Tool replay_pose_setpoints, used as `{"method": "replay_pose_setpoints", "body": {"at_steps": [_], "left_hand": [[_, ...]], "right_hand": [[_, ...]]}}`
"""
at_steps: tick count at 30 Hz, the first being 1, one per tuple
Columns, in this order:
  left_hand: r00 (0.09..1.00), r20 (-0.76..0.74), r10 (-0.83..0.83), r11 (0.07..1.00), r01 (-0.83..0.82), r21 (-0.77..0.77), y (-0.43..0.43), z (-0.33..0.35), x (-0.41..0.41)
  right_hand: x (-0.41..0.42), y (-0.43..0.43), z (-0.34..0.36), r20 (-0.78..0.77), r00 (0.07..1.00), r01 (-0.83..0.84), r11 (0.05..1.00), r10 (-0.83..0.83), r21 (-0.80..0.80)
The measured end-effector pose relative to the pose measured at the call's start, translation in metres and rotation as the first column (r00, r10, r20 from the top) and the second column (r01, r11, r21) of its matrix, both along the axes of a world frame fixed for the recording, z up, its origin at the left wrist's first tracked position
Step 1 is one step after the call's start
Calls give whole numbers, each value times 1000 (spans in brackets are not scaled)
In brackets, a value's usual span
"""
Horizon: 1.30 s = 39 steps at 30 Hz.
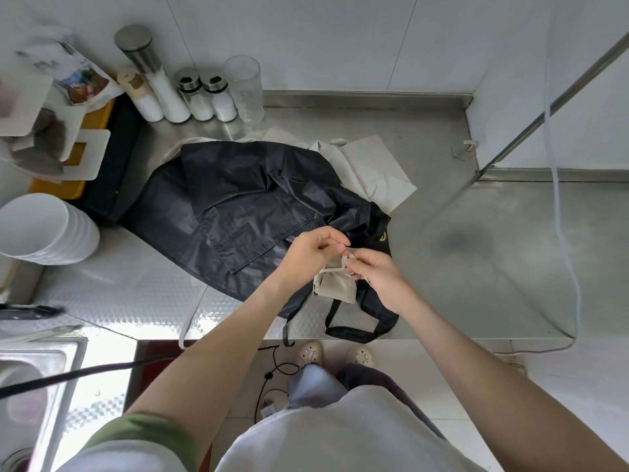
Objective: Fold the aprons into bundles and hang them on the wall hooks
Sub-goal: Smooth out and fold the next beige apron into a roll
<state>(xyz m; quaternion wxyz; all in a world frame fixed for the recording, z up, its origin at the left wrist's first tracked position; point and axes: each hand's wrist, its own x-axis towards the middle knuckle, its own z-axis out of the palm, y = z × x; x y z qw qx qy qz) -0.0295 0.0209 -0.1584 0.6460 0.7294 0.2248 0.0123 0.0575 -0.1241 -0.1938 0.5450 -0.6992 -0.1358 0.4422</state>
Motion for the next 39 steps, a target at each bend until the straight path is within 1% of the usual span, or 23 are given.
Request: {"method": "replay_pose_setpoints", "body": {"at_steps": [2,3,5,6,7,8,9,12,14,16,18,22,25,27,29,31,33,36,39], "left_hand": [[1000,-14,16,997,-15,73,-3,-2,1],[999,-30,32,988,-27,151,-4,-4,2],[996,-78,38,927,-6,376,-5,-12,4],[991,-130,26,880,38,473,-7,-17,4],[982,-190,12,842,93,532,-9,-21,4],[973,-231,-8,819,139,557,-12,-24,3],[971,-238,-32,805,167,570,-18,-27,2],[985,-163,-62,801,147,580,-28,-31,-1],[991,-110,-81,829,128,544,-30,-34,-2],[992,-74,-100,882,123,455,-28,-37,-3],[992,-72,-106,921,125,370,-26,-36,-3],[993,-118,-1,959,34,280,-24,-34,0],[986,-162,42,973,-4,233,-24,-35,2],[979,-176,103,986,-77,151,-24,-37,2],[966,-167,199,978,-207,-30,-29,-39,2],[939,-185,289,913,-328,-242,-37,-37,2],[937,-189,294,864,-345,-366,-39,-37,-1],[955,-182,235,862,-291,-414,-34,-40,-5],[942,-223,252,859,-324,-397,-31,-45,-7]], "right_hand": [[-1,1,-1,21,1000,2,1000,-1,-9],[-1,1,-2,25,1000,18,1000,-18,-11],[-2,0,-6,15,996,84,996,-84,8],[-3,0,-7,2,993,121,992,-121,25],[-5,1,-8,-15,988,153,988,-152,39],[-6,1,-8,-32,984,177,983,-176,48],[-8,2,-8,-49,980,194,980,-192,53],[-11,4,-10,-115,967,234,971,-229,38],[-11,3,-12,-169,950,273,961,-262,42],[-10,2,-12,-191,941,292,955,-278,51],[-10,3,-11,-194,944,282,958,-266,58],[-12,3,-12,-215,946,260,964,-243,53],[-10,3,-12,-243,921,329,942,-306,63],[-6,1,-11,-255,901,381,922,-352,73],[-2,0,-11,-244,902,388,917,-357,91],[2,0,-13,-209,922,353,929,-326,111],[5,0,-14,-174,940,314,942,-292,115],[9,-2,-15,-113,963,253,964,-244,80],[6,-3,-17,-78,962,267,962,-263,53]]}}
